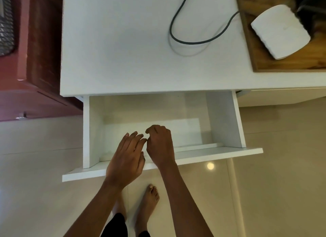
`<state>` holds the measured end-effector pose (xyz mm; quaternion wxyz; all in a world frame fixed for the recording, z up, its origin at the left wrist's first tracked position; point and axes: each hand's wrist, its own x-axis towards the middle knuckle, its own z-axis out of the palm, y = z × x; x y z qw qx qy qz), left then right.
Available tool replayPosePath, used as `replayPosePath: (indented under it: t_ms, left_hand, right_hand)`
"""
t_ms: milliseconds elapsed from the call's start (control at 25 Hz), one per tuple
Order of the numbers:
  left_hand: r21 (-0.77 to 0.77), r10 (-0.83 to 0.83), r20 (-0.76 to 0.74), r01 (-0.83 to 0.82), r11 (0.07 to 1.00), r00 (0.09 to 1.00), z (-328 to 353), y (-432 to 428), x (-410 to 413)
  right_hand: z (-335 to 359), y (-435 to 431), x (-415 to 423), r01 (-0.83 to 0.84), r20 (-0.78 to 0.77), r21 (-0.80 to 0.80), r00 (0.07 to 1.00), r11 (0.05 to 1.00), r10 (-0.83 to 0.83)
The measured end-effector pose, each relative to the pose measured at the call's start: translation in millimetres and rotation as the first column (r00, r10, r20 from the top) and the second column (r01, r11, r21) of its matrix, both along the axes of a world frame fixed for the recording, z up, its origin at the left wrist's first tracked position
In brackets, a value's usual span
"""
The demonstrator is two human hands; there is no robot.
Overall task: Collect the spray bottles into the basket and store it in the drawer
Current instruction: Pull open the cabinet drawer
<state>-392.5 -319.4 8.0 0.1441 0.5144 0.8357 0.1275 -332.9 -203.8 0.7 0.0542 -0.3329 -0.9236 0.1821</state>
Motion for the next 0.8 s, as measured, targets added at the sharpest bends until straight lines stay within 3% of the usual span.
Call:
replayPosePath:
  t_ms: [320,600,800]
  left_hand:
    - [-0.096,0.048,0.052,-0.043,0.994,0.997,1,-28,37]
    - [-0.071,0.101,0.082,-0.096,0.993,0.991,-1,-53,67]
    - [-0.113,0.046,0.075,-0.037,0.993,0.996,-7,-63,81]
  right_hand:
    - [4,-28,35,-0.081,0.142,-0.103,0.985,0.991,0.095]
    - [8,-52,61,-0.078,0.191,-0.203,0.975,0.976,0.117]
    - [7,-66,76,-0.064,0.260,-0.241,0.957,0.968,0.128]
